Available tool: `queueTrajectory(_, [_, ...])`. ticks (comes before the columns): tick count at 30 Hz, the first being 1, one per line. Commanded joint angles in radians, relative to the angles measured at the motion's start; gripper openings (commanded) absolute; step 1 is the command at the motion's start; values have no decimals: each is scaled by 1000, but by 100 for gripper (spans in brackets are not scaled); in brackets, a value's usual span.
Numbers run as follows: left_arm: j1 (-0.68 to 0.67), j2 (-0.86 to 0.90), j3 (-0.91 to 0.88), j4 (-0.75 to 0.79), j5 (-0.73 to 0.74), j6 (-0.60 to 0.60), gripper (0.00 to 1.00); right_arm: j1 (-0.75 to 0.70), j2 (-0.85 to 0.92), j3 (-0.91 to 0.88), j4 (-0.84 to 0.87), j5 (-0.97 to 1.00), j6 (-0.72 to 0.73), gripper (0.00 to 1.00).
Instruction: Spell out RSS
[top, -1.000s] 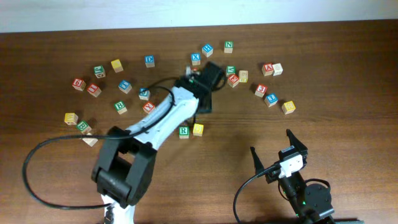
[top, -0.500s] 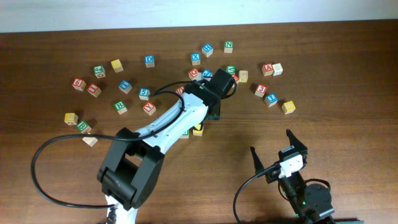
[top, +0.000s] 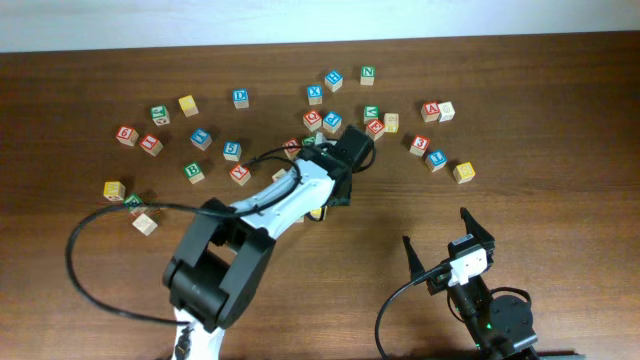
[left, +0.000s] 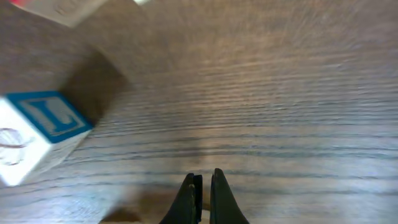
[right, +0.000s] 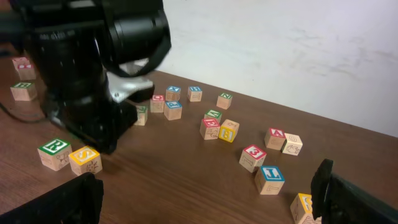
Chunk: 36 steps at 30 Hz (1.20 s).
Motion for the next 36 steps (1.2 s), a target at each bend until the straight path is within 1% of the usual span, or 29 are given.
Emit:
queueTrajectory(1, [3,29,-10,-2,22,16,0,1,-8,-8,-2,12,15,98])
queueTrajectory(5, [3,29,-10,-18,16,16,0,1,-8,-8,-2,12,15,98])
queueTrajectory(10, [3,29,2,-10,-51,16,0,1,-8,-8,-2,12,14,98])
queueTrajectory(14, [2,6,116,-34,-57,65,0,1,-8,-8,-1,12,15,98])
queueTrajectory(15, [2,-19,158,-43,-57,73,0,1,-8,-8,-1,12,15,98])
queueTrajectory(17, [0,-63,179,-43,-52,103,0,1,-8,-8,-2,12,15,98])
queueTrajectory(20, [-7,-95,177,-86,103,237,0,1,-8,-8,-2,12,14,98])
queueTrajectory(23, [-26,-95,132,-123,170,332,0,1,-8,-8,-2,12,15,98])
queueTrajectory(25, [-43,-95,97,-130,169,330,0,1,-8,-8,-2,12,15,98])
queueTrajectory(28, [-55,-95,26,-130,127,210,0,1,-8,-8,-1,12,15,98])
queueTrajectory(29, [-56,-95,4,-127,127,191,0,1,-8,-8,-2,12,15,98])
queueTrajectory(34, [-100,-95,-59,-78,126,189,0,1,-8,-8,-1,12,15,98])
queueTrajectory(36, [-103,-95,-67,-68,89,143,0,1,-8,-8,-1,12,15,98])
